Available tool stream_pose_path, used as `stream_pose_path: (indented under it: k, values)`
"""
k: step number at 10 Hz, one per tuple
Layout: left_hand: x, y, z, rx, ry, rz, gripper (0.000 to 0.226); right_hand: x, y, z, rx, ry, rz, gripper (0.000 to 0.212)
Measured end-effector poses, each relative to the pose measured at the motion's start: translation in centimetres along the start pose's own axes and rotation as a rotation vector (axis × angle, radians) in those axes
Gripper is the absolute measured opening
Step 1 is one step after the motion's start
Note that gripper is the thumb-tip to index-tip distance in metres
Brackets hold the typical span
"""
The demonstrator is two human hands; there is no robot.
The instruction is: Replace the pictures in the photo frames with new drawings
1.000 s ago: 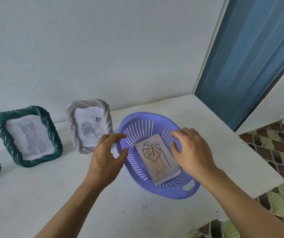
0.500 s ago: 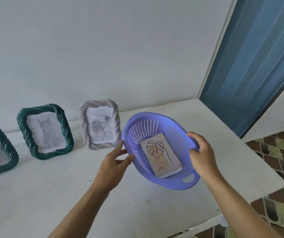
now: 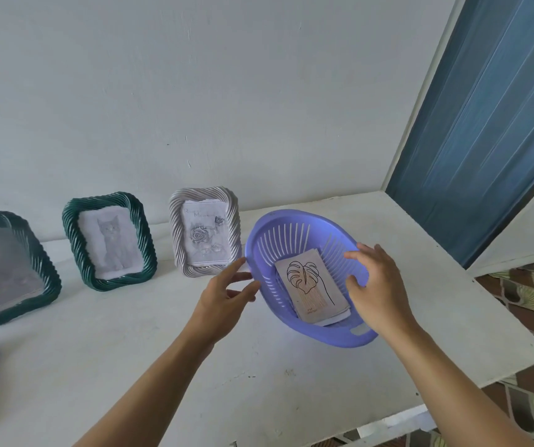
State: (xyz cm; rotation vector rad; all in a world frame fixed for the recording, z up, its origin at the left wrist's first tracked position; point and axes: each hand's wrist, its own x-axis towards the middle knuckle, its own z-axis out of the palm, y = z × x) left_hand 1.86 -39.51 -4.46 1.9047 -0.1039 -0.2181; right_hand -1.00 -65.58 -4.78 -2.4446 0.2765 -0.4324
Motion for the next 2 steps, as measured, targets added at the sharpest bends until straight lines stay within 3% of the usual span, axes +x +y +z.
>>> stream_pose_path:
  k: [1, 2]
  values:
    - [-1.3, 0.2, -2.0, -0.021, 0.051, 0.012, 0.026, -0.6, -2.7, 0.0, 0.051, 0.047, -0.15, 0.027]
    - [-3.1, 0.2, -4.9, -0.065, 0.128, 0.062, 0.008, -1.3, -6.3, -0.1, 0.289, 0.056, -0.199, 0.015]
